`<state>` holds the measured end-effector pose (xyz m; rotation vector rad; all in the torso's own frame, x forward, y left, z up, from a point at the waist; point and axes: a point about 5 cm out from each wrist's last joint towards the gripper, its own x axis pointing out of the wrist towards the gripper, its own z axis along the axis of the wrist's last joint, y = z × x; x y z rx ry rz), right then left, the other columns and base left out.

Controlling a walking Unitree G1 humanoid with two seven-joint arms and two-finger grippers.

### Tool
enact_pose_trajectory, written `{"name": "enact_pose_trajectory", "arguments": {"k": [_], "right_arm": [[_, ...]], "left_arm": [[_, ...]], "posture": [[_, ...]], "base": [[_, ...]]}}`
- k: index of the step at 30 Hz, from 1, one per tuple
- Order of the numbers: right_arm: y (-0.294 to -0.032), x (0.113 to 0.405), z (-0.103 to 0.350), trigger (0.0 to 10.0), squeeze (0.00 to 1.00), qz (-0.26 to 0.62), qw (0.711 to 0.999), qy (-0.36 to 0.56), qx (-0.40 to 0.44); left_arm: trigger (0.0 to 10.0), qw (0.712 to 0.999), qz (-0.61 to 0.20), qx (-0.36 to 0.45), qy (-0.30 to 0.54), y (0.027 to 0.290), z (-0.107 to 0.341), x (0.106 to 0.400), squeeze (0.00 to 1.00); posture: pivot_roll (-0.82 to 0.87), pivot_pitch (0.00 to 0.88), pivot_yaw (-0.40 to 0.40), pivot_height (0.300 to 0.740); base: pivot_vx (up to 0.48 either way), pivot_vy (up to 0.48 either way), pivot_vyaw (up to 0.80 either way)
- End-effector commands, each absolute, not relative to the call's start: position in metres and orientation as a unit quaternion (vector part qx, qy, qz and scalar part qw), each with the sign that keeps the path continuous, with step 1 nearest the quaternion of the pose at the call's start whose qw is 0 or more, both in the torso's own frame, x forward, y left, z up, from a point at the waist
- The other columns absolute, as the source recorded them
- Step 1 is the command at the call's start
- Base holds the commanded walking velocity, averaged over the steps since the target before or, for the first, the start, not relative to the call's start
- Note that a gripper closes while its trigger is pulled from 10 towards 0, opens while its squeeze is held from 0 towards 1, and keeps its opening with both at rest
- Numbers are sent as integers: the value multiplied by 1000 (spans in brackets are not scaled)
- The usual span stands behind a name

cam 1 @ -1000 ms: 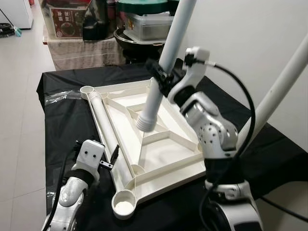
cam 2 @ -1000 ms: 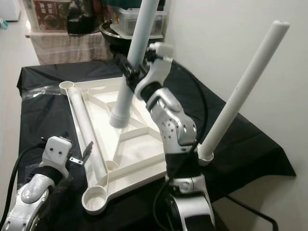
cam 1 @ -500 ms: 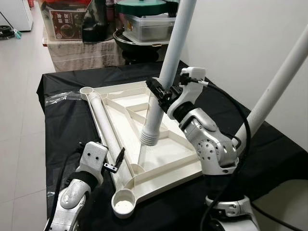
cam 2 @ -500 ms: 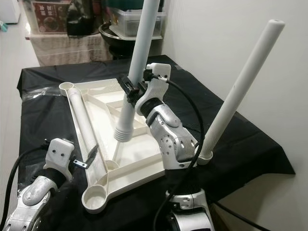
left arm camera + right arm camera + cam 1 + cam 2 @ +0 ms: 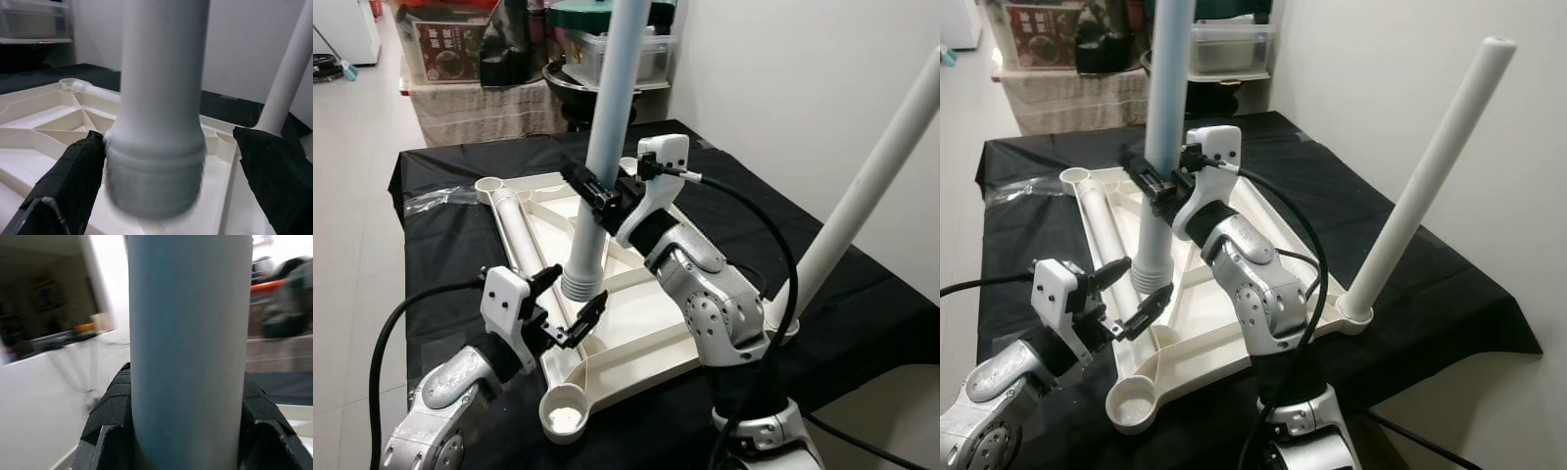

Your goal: Building children table

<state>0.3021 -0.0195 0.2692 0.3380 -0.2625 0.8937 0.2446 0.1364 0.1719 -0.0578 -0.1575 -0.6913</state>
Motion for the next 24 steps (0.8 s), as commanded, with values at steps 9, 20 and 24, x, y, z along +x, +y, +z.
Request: {"name": "enact_pose_trajectory", "arguments": {"k": [9, 20, 24], "right_arm": [[-9, 278, 274, 10000, 0, 519, 828, -132, 167], [-11, 278, 279, 10000, 0, 516, 827, -137, 178], [-11, 277, 276, 10000, 0, 519, 826, -131, 177]], "left_arm": [[10000, 930, -361, -30, -57, 134, 170, 257, 0], [0, 921, -386, -24, -45, 125, 162, 255, 0], [0, 920, -388, -23, -53, 125, 164, 254, 0]], "posture": [[111, 0, -73, 740], [105, 0, -65, 740], [109, 0, -69, 740]], "base": [[0, 0, 0], [0, 0, 0], [0, 0, 0]]}}
